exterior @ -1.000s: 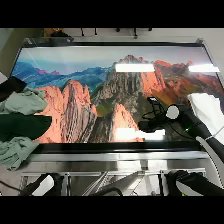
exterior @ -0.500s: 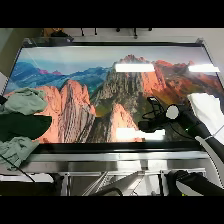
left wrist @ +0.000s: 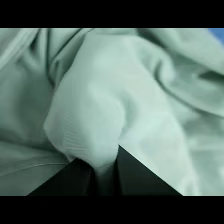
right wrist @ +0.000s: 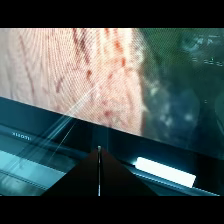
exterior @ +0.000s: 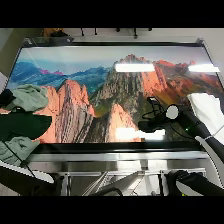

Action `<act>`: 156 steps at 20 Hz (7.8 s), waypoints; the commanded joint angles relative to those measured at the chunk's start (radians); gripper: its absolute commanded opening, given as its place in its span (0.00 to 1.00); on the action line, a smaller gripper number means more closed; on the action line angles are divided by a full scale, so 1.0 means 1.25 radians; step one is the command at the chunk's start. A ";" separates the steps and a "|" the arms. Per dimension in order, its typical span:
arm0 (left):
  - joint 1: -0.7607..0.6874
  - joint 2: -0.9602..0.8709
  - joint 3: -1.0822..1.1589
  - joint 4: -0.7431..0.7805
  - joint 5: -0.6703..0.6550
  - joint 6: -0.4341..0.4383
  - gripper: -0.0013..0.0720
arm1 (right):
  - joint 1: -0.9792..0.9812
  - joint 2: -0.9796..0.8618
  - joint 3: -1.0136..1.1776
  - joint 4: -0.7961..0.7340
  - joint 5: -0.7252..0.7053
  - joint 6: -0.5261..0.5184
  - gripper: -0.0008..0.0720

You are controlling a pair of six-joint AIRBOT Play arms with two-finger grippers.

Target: Fold the shirts.

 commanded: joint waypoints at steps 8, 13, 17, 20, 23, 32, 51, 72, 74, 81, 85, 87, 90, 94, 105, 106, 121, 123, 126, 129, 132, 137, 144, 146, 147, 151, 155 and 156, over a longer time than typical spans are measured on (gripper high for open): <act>-0.357 0.218 0.221 -0.301 -0.230 0.000 0.04 | 0.001 0.000 0.000 0.024 -0.019 0.000 0.05; -0.622 0.321 0.056 -0.294 -0.218 -0.010 0.04 | -0.002 0.007 0.005 0.024 -0.011 -0.012 0.04; -0.762 0.319 -0.080 -0.294 -0.148 -0.015 0.04 | -0.002 0.023 0.060 0.002 0.010 -0.034 0.06; -0.809 0.304 -0.158 -0.295 -0.040 -0.016 0.32 | -0.014 0.026 0.132 -0.055 0.039 -0.035 0.43; -0.789 0.294 -0.169 -0.295 -0.083 -0.025 0.95 | -0.091 0.026 0.196 -0.056 0.061 -0.041 0.43; -0.652 0.355 -0.327 -0.128 -0.362 -0.112 0.95 | -0.497 -0.109 0.237 0.057 0.059 -0.163 0.85; -0.890 0.224 -0.478 -0.175 -0.005 -0.100 0.04 | -0.374 -0.455 0.345 0.377 -0.134 -0.461 0.05; -0.749 0.774 0.038 -0.085 -0.146 -0.161 0.04 | -0.386 0.050 0.778 0.558 -0.001 -0.556 0.05; -0.748 0.741 -0.044 -0.084 -0.140 -0.157 0.04 | -0.386 -0.027 0.771 0.611 0.044 -0.555 0.05; -0.743 0.380 -0.279 -0.085 -0.068 -0.086 0.04 | -0.251 -0.507 0.713 0.597 0.101 -0.533 0.05; -0.674 0.168 -0.250 -0.095 -0.105 -0.082 0.96 | -0.255 -0.720 0.715 0.661 0.076 -0.533 0.30; -0.617 0.114 -0.170 -0.093 -0.187 -0.085 0.96 | -0.287 -0.716 0.724 0.676 0.074 -0.532 0.47; -0.547 0.091 -0.055 -0.093 -0.355 -0.094 0.96 | -0.365 -0.639 0.729 0.666 0.126 -0.500 0.55; -0.540 0.149 -0.105 -0.091 -0.467 -0.093 0.96 | -0.452 -0.523 0.698 0.512 0.232 -0.406 0.55; -0.858 0.304 -0.573 -0.091 -0.031 -0.066 0.96 | -0.393 -0.261 0.115 0.357 0.078 -0.365 0.69; -0.878 0.291 -0.571 -0.092 -0.014 -0.071 0.96 | -0.377 -0.267 0.103 0.358 0.057 -0.365 0.81; -0.903 0.177 -0.334 -0.084 -0.088 -0.093 0.04 | -0.225 -0.339 0.165 0.571 -0.137 -0.521 0.05; -0.896 0.194 -0.274 -0.084 -0.142 -0.093 0.03 | -0.229 -0.300 0.220 0.571 -0.121 -0.521 0.04; -0.872 0.283 -0.174 -0.085 -0.174 -0.099 0.03 | -0.247 -0.208 0.349 0.572 -0.080 -0.520 0.04; -0.830 0.417 -0.029 -0.085 -0.179 -0.119 0.03 | -0.263 -0.109 0.518 0.571 -0.078 -0.521 0.04; -0.794 0.540 0.144 -0.085 -0.182 -0.125 0.03 | -0.271 -0.043 0.719 0.556 -0.096 -0.543 0.04; -0.752 0.731 0.307 -0.084 -0.081 -0.113 0.03 | -0.271 -0.002 0.979 0.529 -0.120 -0.580 0.04; -0.643 0.869 0.056 -0.086 0.154 -0.025 0.03 | -0.269 -0.086 1.006 0.556 -0.129 -0.610 0.04; -0.652 0.788 0.018 -0.087 0.151 -0.009 0.03 | -0.264 -0.184 1.006 0.592 -0.094 -0.610 0.04; -0.667 0.734 0.002 -0.085 0.153 0.002 0.03 | -0.247 -0.244 1.004 0.592 -0.082 -0.610 0.04; -0.667 0.435 0.013 -0.085 0.158 0.012 0.03 | -0.184 -0.493 0.959 0.571 -0.101 -0.610 0.04; -0.654 0.126 0.125 -0.092 0.150 0.002 0.03 | -0.165 -0.751 0.955 0.550 -0.170 -0.595 0.04; -0.649 0.070 0.157 -0.092 0.147 -0.001 0.03 | -0.166 -0.800 0.955 0.550 -0.198 -0.576 0.04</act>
